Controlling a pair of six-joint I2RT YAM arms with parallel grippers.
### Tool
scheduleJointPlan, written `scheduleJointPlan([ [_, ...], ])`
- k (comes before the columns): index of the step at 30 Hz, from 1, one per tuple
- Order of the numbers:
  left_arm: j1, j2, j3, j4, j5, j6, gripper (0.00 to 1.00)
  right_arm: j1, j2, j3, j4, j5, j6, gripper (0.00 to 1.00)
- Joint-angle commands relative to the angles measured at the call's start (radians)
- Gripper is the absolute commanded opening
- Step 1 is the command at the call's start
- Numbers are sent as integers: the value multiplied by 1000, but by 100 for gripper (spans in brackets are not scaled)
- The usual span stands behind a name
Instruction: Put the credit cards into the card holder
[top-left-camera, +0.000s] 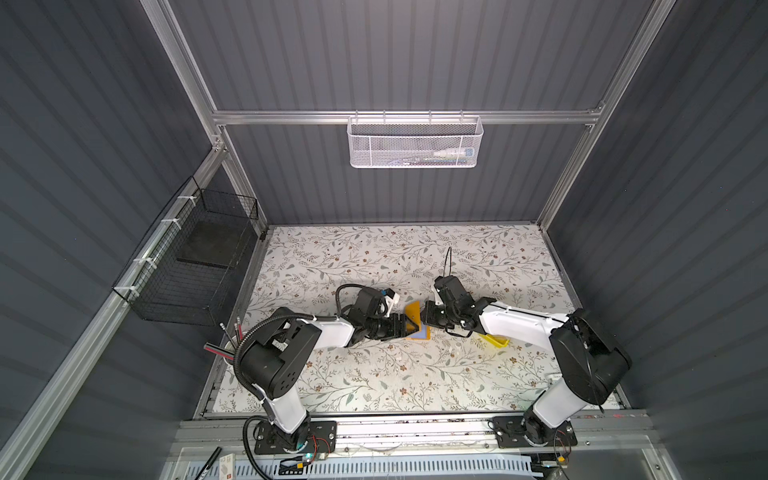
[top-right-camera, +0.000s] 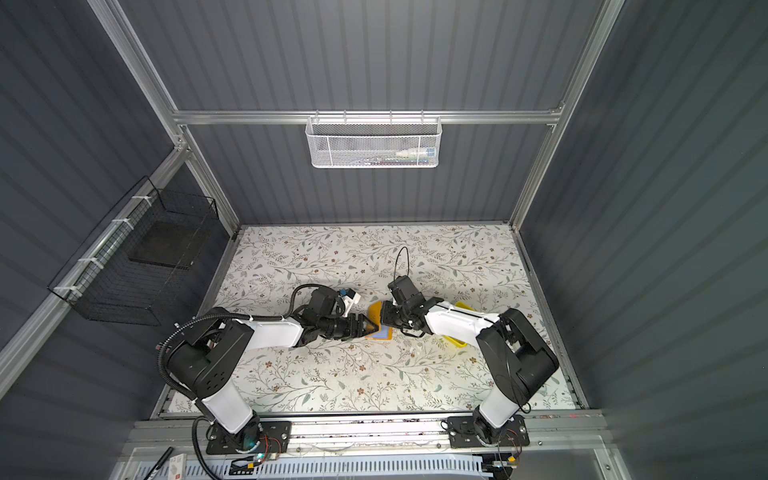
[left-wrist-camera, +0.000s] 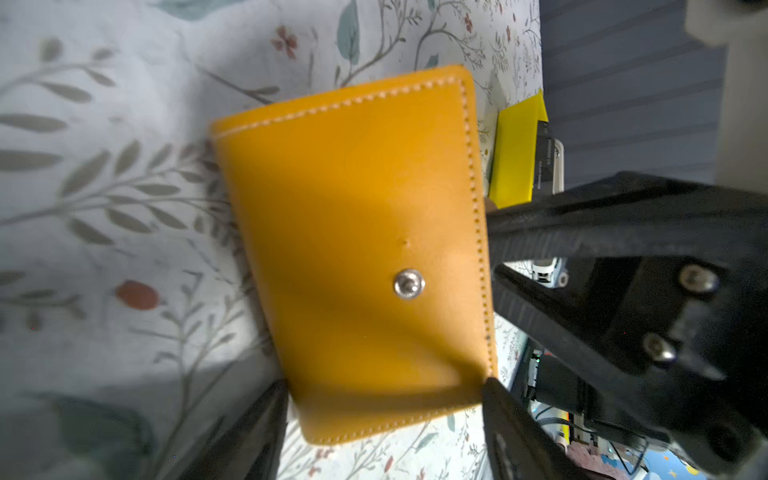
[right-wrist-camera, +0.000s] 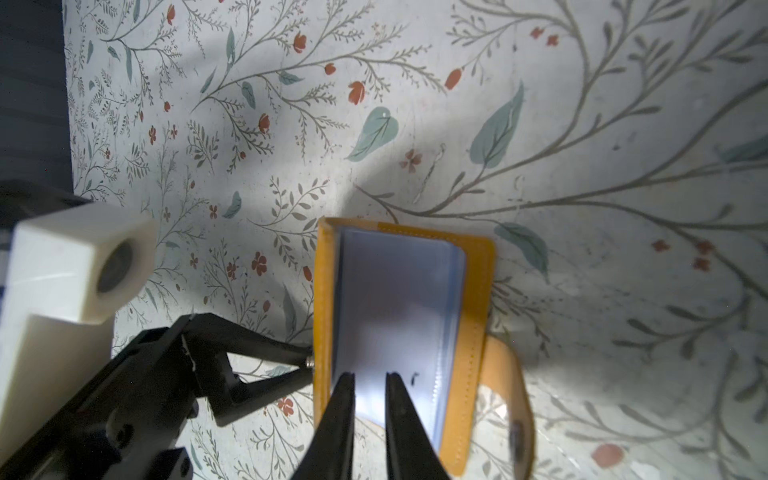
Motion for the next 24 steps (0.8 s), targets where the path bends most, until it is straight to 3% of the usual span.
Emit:
scheduleJointPlan([
  [1,-19,-52,-22,74,26,-46,74,0,19,17,13,-12,9,19],
  [14,27,-332,15,-334,-193,48,70,59,48,61,25,-4,-16,25],
  [24,47,-352,22,-393,-211,40,54,110,139,169,-28,12,-25,32],
])
